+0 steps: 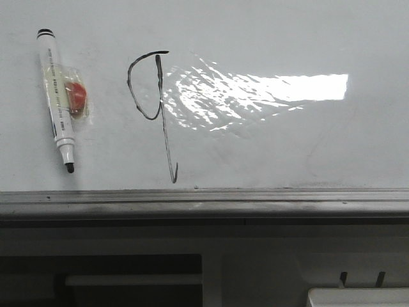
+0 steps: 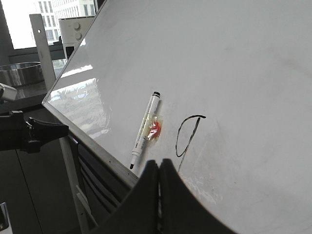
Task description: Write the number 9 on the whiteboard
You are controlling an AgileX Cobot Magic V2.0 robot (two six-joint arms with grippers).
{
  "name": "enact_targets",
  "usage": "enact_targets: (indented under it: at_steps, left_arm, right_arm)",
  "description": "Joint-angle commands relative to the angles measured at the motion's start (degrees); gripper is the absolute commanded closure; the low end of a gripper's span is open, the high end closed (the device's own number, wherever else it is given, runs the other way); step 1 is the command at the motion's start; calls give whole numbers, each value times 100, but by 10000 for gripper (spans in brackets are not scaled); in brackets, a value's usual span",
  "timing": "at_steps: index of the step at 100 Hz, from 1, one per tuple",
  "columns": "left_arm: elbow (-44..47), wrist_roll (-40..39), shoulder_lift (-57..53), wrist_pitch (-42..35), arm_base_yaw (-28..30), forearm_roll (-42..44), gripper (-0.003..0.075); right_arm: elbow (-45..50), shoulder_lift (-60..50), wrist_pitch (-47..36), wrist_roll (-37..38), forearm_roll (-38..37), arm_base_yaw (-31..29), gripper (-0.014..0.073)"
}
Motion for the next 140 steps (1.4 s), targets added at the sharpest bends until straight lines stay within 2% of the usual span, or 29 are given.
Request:
enact_targets:
  at_steps: [1, 47, 63, 72, 80, 99, 113, 124, 140]
  left_arm:
    - [246, -48, -158, -278, 15, -56, 740]
    - [246, -48, -158, -278, 15, -56, 740]
    - [236, -48, -158, -278, 15, -56, 740]
    - [236, -48, -158, -278, 15, -56, 740]
    - [236, -48, -158, -278, 15, -56, 740]
    - [236, -48, -158, -278, 15, -56, 740]
    - [236, -48, -158, -278, 15, -56, 740]
    - [236, -48, -158, -278, 15, -56, 740]
    - [236, -48, -158, -278, 15, -56, 740]
  right_arm:
    - [-152, 38, -459, -36, -49, -1, 663]
    - [-152, 38, -473, -36, -49, -1, 663]
    - [142, 14, -577, -36, -49, -27, 663]
    - [499, 14, -921, -36, -49, -115, 663]
    - [860, 14, -1848, -36, -49, -286, 663]
    - [1585, 110, -3903, -36, -136, -1135, 663]
    - [1570, 149, -3982, -27, -803, -2140, 663]
    - [1570, 103, -3941, 493, -1139, -2980, 663]
    - [1570, -362, -3023, 867, -1314, -4109, 663]
